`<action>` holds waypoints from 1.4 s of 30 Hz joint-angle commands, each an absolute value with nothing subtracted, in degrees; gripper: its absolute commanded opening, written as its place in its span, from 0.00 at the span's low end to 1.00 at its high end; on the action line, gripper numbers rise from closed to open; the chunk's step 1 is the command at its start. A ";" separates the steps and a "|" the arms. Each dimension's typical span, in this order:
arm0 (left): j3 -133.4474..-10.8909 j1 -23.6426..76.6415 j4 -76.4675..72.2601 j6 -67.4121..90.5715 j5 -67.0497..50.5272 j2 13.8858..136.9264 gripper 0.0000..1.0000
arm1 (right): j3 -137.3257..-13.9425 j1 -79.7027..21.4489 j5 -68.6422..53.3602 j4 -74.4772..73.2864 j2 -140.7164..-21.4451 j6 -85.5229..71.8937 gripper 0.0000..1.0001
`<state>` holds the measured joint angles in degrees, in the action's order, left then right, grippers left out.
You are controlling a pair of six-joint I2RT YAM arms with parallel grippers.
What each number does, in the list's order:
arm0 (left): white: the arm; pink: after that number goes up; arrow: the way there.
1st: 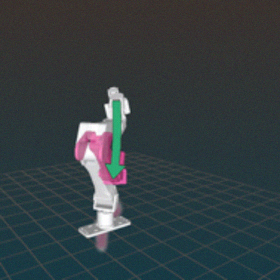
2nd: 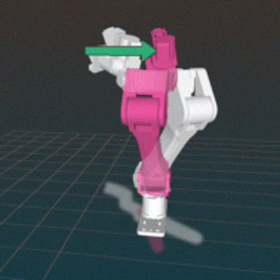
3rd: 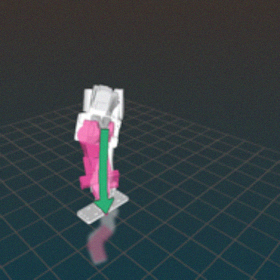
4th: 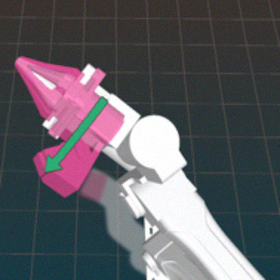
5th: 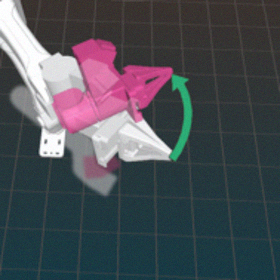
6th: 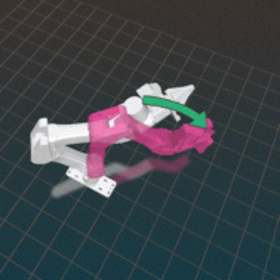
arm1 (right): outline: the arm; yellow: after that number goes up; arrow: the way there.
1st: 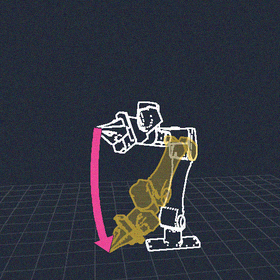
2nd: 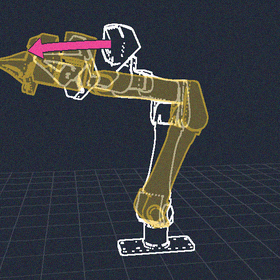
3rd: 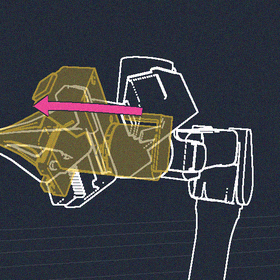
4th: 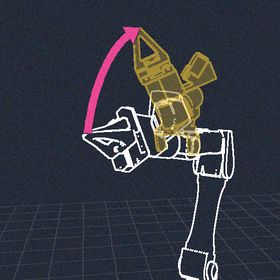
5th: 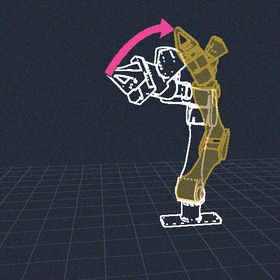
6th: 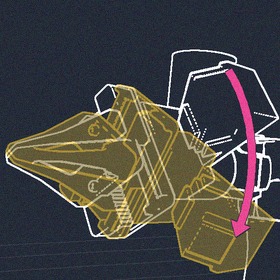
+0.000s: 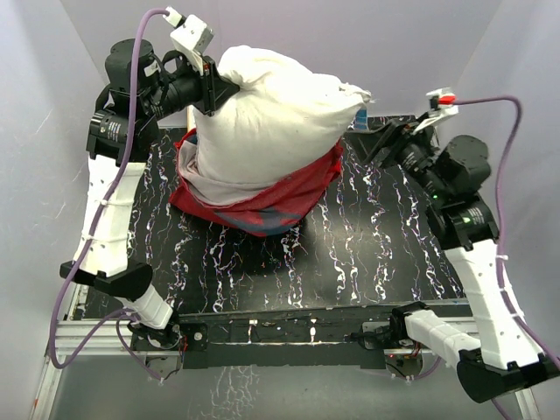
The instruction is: Remove the pillowcase from the pillow
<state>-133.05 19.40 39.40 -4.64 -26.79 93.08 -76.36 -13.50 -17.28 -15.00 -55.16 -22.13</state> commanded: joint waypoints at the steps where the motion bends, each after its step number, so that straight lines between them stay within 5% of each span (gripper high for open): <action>1: -133.67 18.96 38.42 -4.63 -23.87 92.95 0.00 | -71.78 -13.53 -22.07 -11.08 -56.90 -26.03 0.83; 12: -130.43 19.51 37.89 -1.49 -26.92 91.40 0.00 | -64.70 -13.51 -25.22 3.72 -63.43 -32.29 0.71; 21: -132.84 19.51 39.43 -1.78 -27.31 90.18 0.00 | -56.97 -13.14 -14.10 4.17 -65.03 -30.31 0.66; 42: -138.35 19.51 34.76 2.64 -34.82 84.49 0.00 | -46.80 -9.70 -10.36 7.09 -69.87 -37.08 0.51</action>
<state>-132.18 19.86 42.09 -1.21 -33.01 88.40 -48.56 -11.64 -15.46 7.81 -70.87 -36.51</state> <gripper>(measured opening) 0.141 0.511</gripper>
